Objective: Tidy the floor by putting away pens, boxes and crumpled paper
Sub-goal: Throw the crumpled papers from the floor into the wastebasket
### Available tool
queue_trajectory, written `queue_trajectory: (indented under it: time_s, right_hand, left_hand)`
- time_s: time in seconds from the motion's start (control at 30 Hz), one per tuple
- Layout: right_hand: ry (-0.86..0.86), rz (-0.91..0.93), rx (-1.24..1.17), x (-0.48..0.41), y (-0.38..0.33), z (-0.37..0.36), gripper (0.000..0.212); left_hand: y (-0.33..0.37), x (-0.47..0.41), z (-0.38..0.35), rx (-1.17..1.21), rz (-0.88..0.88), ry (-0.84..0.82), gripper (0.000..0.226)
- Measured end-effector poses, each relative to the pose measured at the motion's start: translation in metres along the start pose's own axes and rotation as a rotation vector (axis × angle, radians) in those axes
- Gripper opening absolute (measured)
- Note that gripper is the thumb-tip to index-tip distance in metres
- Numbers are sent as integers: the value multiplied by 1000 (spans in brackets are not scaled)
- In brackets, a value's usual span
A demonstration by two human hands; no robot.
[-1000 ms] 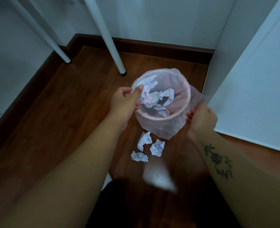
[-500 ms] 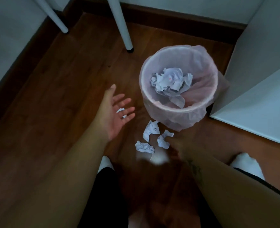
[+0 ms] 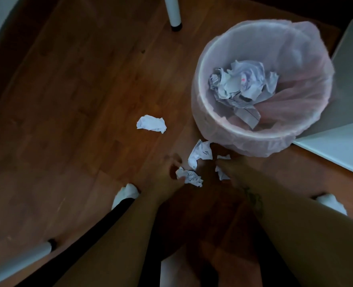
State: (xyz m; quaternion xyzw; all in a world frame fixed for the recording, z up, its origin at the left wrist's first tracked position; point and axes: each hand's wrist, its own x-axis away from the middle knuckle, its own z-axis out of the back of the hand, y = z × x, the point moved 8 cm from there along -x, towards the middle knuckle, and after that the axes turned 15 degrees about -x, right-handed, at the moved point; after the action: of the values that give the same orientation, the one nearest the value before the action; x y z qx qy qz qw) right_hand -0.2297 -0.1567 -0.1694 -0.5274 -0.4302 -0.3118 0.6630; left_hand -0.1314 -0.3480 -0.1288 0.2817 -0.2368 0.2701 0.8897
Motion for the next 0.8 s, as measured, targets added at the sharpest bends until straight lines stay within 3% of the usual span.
queue_trajectory:
  time_s: [0.1,0.23,0.3,0.37,0.43,0.57,0.8]
  right_hand:
    - [-5,23,65,-5,-1,2,37]
    - [43,54,108,-4,4,14,38]
    - [-30,75,117,-2,-1,11,37]
    - [-153,94,146,3,-12,2,21]
    - [-245,150,166,12,-25,-4,12]
    - [-341,182,155,50,-43,-6,20]
    - [-538,219,162,138,-61,-23,30]
  left_hand:
    - [7,1,-31,-215,-113,-24,42]
    - [9,14,-66,-366,-87,-42,62]
    - [13,17,-70,-457,-79,6,63]
    - [19,19,-71,-530,-117,34,62]
    - [23,21,-75,-530,-157,39,60]
    - [22,37,-67,-403,-170,56,48]
    - [4,78,-3,-260,47,192,32]
